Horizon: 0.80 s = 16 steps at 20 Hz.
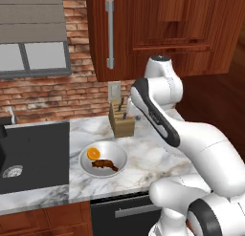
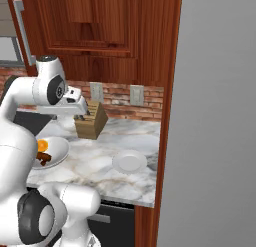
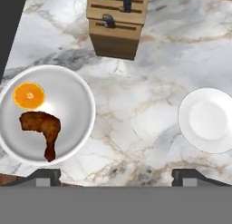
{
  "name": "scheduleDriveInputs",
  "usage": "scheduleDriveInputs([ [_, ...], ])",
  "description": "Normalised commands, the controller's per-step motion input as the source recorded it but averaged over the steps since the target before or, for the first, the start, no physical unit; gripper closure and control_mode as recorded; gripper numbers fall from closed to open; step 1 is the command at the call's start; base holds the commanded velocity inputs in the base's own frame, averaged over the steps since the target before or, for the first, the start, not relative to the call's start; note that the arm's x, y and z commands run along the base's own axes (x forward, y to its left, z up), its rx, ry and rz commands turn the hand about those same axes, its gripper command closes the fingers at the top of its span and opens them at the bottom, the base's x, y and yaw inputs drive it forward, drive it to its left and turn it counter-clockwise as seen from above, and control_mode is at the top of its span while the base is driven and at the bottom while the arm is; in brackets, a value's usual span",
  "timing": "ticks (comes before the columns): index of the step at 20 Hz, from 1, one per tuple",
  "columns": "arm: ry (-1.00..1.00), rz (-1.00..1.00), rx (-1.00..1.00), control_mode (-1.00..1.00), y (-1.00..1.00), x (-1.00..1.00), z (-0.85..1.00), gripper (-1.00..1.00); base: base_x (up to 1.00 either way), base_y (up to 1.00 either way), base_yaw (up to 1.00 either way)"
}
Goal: Remove the orange from the bowl and place it on the small plate. Then place the bowl with only the chicken drumstick in the microwave, close the door, and press the start button to microwave the chicken drumstick.
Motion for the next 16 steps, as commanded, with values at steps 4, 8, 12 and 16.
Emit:
scheduleDriveInputs([
  [4,0.07,0.06,0.0,-1.0,1.0,-0.08,-0.84,-1.0,0.0,0.0,0.0],
  [8,0.11,0.06,0.0,-1.0,1.0,0.0,-0.76,-1.0,0.0,0.0,0.0],
  [12,0.03,0.05,-0.01,-1.0,0.97,0.11,-0.53,-1.0,0.0,0.0,0.0],
  [16,0.0,0.11,0.0,-1.0,0.72,0.11,-0.36,-1.0,0.0,0.0,0.0],
])
